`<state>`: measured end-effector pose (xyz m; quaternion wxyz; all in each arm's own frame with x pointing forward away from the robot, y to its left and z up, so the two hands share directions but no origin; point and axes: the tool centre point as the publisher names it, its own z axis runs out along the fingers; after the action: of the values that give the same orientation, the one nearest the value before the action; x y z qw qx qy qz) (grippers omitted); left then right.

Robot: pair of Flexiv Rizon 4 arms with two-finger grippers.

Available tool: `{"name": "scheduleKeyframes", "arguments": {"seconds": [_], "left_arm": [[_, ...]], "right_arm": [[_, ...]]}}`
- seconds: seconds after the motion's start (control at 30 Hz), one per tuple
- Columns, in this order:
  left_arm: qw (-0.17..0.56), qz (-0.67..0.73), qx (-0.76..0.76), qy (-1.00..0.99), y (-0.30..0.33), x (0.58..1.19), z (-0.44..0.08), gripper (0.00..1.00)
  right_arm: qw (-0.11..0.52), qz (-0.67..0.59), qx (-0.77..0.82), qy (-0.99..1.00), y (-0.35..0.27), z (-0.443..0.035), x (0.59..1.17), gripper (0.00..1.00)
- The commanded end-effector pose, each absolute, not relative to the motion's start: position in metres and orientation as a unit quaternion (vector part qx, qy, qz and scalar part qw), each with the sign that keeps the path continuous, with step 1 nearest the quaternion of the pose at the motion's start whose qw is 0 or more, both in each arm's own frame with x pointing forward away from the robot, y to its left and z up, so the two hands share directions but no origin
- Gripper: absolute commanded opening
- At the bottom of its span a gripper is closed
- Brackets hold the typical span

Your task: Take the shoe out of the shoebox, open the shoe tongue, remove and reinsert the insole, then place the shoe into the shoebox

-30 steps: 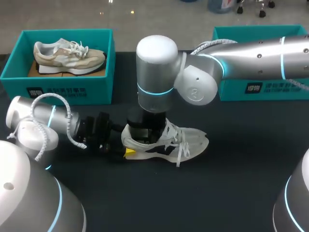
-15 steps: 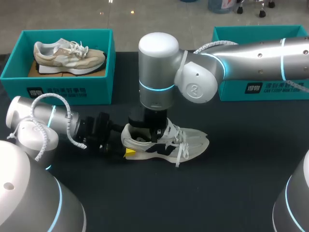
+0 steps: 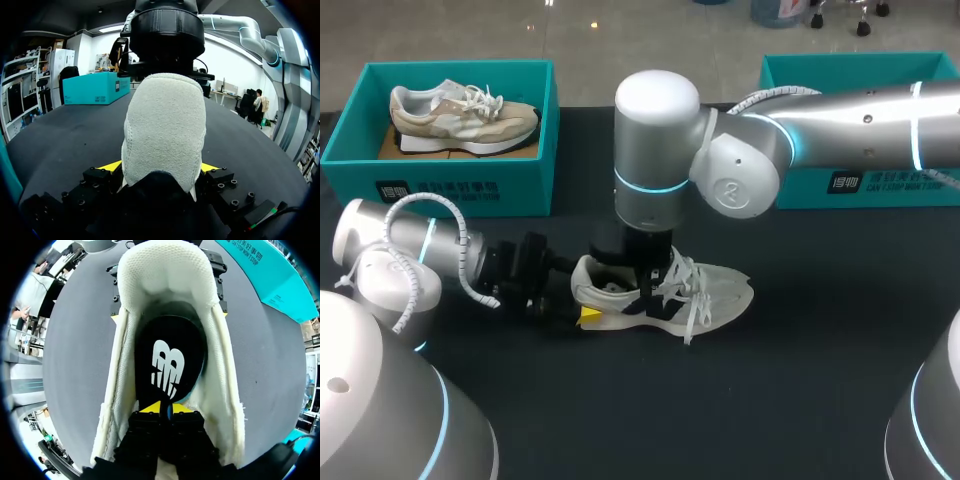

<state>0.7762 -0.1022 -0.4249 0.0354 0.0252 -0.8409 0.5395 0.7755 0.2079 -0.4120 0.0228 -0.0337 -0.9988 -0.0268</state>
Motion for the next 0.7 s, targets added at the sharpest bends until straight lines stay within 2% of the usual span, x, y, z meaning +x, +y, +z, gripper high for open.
{"name": "scheduleKeyframes", "arguments": {"seconds": [0.03,0.4,0.7], "left_arm": [[0.036,0.537,0.025,-0.842,-0.1,0.777,-0.429,0.0],[0.036,0.537,0.025,-0.842,-0.1,0.777,-0.429,0.0],[0.036,0.537,0.025,-0.842,-0.1,0.777,-0.429,0.0]], "right_arm": [[0.003,-0.039,-0.034,-0.999,0.194,-0.397,0.775,0.0],[-0.028,-0.068,-0.04,-0.996,0.192,-0.372,0.79,0.0],[-0.02,-0.071,-0.043,-0.996,0.203,-0.38,0.79,0.0]]}}
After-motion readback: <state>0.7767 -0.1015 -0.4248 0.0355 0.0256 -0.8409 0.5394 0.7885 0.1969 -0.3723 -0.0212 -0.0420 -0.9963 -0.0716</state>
